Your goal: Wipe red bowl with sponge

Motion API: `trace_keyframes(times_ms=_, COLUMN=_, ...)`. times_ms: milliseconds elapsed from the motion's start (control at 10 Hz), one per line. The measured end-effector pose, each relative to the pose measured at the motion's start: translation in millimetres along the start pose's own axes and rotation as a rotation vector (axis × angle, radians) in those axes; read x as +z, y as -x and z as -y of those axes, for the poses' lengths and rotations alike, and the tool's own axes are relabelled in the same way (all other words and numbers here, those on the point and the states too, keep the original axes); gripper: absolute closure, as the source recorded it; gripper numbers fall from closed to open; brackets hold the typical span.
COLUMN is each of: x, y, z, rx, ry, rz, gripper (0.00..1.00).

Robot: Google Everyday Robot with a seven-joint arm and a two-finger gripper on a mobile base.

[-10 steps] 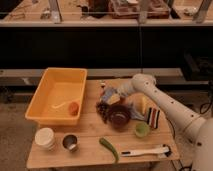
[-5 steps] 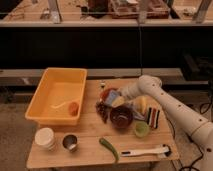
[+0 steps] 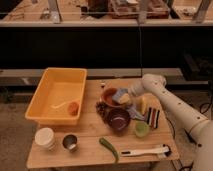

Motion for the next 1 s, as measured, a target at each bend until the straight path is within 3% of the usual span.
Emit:
trace_keyframes(times_ms=200, x=7, y=17, z=8, rx=0.017, ry=-0.018, rz=0.023, gripper=1.00)
trace_keyframes(times_ms=400, x=13, y=38, z=1, rx=0.014, ry=-0.015, rz=0.051, gripper=1.00)
trace_keyframes(times_ms=600, x=21, y=63, z=-23, rx=-0.020, ry=0.027, rz=0.081, gripper=1.00)
trace_keyframes(times_ms=1000, x=7, y=59, z=-56, rx=-0.080, ry=0.096, rz=0.098, gripper=1.00)
